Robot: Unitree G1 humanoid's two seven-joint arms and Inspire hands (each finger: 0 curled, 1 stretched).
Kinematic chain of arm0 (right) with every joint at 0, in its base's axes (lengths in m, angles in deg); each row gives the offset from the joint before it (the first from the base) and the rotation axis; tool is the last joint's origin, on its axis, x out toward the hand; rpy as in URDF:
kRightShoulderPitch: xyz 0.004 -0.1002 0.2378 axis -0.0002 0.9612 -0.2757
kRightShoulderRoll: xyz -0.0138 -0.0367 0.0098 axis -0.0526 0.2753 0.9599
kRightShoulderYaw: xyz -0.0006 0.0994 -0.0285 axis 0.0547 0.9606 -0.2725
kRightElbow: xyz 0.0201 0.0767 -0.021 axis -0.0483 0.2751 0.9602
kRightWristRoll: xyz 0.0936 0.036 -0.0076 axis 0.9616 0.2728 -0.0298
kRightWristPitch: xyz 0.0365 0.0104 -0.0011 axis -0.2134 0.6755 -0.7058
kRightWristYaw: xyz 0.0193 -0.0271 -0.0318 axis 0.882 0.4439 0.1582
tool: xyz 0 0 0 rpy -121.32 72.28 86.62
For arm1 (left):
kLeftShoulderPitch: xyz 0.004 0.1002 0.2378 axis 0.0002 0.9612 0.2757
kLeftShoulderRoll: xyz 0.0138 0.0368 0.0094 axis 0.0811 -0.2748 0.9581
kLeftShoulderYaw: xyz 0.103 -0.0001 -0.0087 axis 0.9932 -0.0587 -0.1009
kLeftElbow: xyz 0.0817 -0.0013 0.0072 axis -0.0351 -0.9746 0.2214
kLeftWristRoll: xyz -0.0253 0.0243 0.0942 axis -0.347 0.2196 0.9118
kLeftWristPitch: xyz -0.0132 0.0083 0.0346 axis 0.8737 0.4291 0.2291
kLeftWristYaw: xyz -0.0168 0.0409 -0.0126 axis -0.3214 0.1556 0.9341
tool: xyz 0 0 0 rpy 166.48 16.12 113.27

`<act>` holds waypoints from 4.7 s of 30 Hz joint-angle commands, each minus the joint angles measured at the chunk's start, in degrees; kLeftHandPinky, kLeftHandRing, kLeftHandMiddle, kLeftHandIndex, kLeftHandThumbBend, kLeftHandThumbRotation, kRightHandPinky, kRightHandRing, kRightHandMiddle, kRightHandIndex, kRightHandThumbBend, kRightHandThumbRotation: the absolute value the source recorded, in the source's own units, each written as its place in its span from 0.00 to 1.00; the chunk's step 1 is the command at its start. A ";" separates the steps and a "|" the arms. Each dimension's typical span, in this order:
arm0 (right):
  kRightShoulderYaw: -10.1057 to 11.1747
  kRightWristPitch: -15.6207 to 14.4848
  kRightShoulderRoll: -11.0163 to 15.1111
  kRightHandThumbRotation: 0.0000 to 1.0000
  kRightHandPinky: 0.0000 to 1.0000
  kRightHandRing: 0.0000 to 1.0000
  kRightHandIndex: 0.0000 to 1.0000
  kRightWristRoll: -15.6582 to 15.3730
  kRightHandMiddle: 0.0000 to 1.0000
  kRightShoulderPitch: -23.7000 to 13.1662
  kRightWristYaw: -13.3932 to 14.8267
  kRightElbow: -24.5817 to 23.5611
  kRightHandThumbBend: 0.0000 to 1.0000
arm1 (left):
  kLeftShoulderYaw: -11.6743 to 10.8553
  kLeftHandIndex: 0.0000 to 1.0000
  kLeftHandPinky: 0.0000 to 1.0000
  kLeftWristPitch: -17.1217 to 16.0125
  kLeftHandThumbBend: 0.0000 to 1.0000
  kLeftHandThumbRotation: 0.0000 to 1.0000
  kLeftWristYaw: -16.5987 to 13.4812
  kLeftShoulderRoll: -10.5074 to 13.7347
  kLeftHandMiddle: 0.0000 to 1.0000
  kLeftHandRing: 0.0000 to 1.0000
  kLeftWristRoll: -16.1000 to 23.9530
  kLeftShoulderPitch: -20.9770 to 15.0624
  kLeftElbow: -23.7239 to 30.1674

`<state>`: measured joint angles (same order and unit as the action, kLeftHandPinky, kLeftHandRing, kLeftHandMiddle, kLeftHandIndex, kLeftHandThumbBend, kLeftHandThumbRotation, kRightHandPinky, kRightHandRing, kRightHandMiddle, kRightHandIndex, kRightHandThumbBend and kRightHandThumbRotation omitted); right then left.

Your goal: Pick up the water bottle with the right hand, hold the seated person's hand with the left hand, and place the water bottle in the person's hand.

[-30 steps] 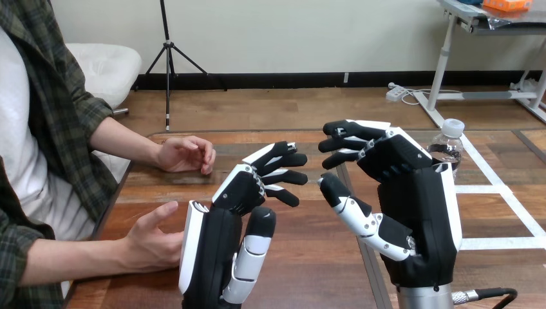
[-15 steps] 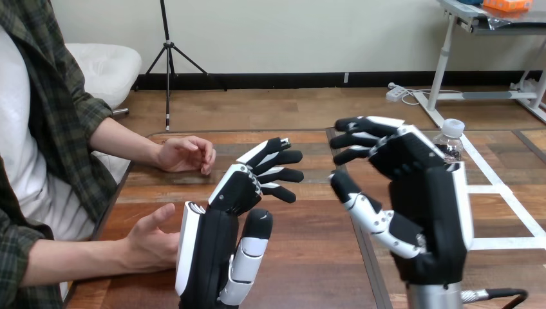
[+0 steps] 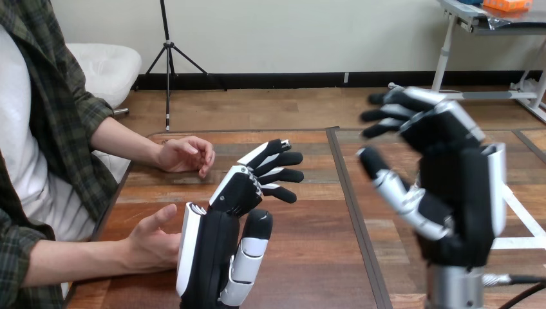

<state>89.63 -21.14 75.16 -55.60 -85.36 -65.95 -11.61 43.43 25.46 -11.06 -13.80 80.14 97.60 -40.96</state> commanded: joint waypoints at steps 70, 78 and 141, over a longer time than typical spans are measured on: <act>12.01 -3.71 13.84 0.09 0.99 0.98 0.90 -19.62 0.94 -27.37 27.20 40.62 0.80 | 2.99 0.77 0.53 -1.01 0.56 1.00 2.54 -2.26 0.71 0.65 -2.55 -0.21 -2.56; 10.85 -6.58 15.02 0.07 1.00 1.00 0.93 -22.03 0.97 -28.63 30.66 41.99 0.81 | 2.93 0.77 0.53 -1.20 0.53 1.00 2.56 -2.30 0.70 0.64 -2.64 -0.16 -2.81; 7.01 -20.04 18.91 0.03 0.91 0.95 0.97 -19.45 0.99 -38.81 32.90 57.08 0.79 | 2.83 0.78 0.52 -1.83 0.53 1.00 3.15 -1.92 0.68 0.63 -3.85 0.53 -2.32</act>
<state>96.41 -40.80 93.15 -76.36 -118.48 -32.58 45.04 45.74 24.94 -8.08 -13.76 76.95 97.54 -43.26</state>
